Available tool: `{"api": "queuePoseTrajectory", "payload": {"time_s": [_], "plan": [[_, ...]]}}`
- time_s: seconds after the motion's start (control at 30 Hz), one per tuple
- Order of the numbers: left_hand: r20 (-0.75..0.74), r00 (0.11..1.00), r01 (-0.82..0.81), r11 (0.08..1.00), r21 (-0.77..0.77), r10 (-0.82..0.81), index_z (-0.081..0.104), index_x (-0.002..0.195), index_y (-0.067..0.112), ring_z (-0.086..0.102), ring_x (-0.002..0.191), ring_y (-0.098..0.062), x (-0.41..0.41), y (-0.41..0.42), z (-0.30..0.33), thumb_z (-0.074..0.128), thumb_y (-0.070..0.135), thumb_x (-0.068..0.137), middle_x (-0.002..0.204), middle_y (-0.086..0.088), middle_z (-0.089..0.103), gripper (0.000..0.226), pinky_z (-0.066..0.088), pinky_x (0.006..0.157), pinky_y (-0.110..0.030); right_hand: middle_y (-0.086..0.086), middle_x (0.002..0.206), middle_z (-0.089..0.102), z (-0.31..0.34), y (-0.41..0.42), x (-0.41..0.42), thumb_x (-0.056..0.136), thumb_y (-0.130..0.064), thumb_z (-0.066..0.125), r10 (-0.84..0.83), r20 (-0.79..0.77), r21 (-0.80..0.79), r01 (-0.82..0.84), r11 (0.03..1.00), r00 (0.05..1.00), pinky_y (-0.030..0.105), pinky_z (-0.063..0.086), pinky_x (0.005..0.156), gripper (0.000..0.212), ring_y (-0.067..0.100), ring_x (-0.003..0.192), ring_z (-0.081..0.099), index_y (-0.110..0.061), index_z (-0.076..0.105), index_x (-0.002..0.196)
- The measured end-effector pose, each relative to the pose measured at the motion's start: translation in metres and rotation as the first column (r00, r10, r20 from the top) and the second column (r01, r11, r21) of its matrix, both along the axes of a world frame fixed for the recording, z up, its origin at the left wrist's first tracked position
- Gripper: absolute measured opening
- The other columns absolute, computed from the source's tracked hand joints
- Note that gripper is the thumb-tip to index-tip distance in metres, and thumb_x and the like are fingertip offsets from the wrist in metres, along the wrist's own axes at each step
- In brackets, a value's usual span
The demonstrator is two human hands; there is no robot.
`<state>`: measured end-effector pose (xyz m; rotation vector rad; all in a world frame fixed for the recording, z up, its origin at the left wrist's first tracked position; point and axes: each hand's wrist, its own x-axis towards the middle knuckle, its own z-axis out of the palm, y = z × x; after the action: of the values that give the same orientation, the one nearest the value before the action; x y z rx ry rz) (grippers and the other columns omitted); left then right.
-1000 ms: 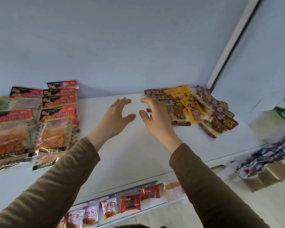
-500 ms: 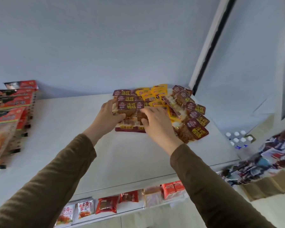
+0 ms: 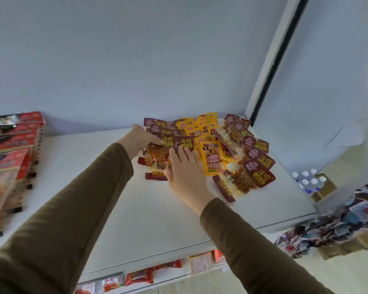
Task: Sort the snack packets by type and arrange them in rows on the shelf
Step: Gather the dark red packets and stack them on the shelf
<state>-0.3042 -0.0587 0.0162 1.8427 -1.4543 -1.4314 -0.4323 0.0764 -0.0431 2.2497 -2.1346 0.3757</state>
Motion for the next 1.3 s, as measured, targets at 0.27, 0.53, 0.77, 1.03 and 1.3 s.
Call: {"api": "queuePoseTrajectory", "payload": {"time_s": [0.27, 0.53, 0.77, 1.03, 1.3], "plan": [[-0.067, 0.992, 0.101, 0.988, -0.120, -0.110, 0.051, 0.123, 0.020, 0.064, 0.094, -0.022, 0.007, 0.001, -0.003, 0.085, 0.020, 0.083, 0.109, -0.002, 0.067, 0.053, 0.052, 0.072, -0.034, 0.003, 0.168, 0.019, -0.003, -0.005, 0.018, 0.104, -0.039, 0.048, 0.001, 0.341, 0.063, -0.024, 0.998, 0.940, 0.035, 0.017, 0.124, 0.072, 0.021, 0.156, 0.006, -0.015, 0.012, 0.162], [-0.142, 0.990, -0.037, 0.997, -0.073, 0.026, 0.048, 0.128, 0.020, 0.070, 0.093, -0.025, 0.043, 0.008, -0.021, 0.086, 0.013, 0.081, 0.108, -0.005, 0.070, 0.061, 0.057, 0.071, -0.038, 0.000, 0.169, 0.015, 0.007, 0.015, 0.016, 0.105, -0.038, 0.045, 0.042, 0.361, 0.111, -0.088, 0.990, 0.932, 0.029, 0.007, 0.123, 0.066, 0.017, 0.156, 0.003, -0.018, 0.016, 0.161], [-0.056, 0.997, -0.049, 0.996, -0.081, 0.045, 0.045, 0.129, 0.024, 0.066, 0.100, -0.024, 0.047, 0.014, -0.023, 0.084, 0.025, 0.084, 0.114, -0.003, 0.064, 0.060, 0.056, 0.086, -0.039, -0.004, 0.150, 0.046, 0.015, 0.027, 0.000, 0.106, -0.040, 0.040, 0.024, 0.255, 0.044, -0.036, 0.998, 0.967, 0.036, 0.036, 0.116, 0.049, 0.018, 0.139, 0.034, -0.023, 0.039, 0.152], [-0.139, 0.989, -0.066, 0.991, -0.120, 0.049, 0.048, 0.132, 0.020, 0.069, 0.103, -0.026, 0.046, 0.024, -0.008, 0.080, 0.025, 0.088, 0.116, -0.005, 0.068, 0.054, 0.057, 0.096, -0.048, 0.003, 0.166, 0.022, 0.017, 0.023, -0.009, 0.107, -0.040, 0.041, 0.054, 0.229, 0.073, -0.073, 0.995, 0.972, 0.040, 0.011, 0.125, 0.053, 0.024, 0.155, 0.005, -0.025, 0.033, 0.156], [-0.368, 0.928, 0.018, 0.994, -0.112, -0.059, 0.053, 0.134, 0.008, 0.070, 0.111, -0.033, 0.029, 0.022, 0.039, 0.072, 0.013, 0.093, 0.125, -0.015, 0.070, 0.045, 0.054, 0.101, -0.052, -0.001, 0.162, 0.032, 0.012, 0.016, -0.002, 0.104, -0.042, 0.048, 0.000, 0.391, 0.095, -0.041, 0.995, 0.920, 0.036, 0.032, 0.121, 0.064, 0.017, 0.150, 0.025, -0.022, 0.021, 0.159]]}}
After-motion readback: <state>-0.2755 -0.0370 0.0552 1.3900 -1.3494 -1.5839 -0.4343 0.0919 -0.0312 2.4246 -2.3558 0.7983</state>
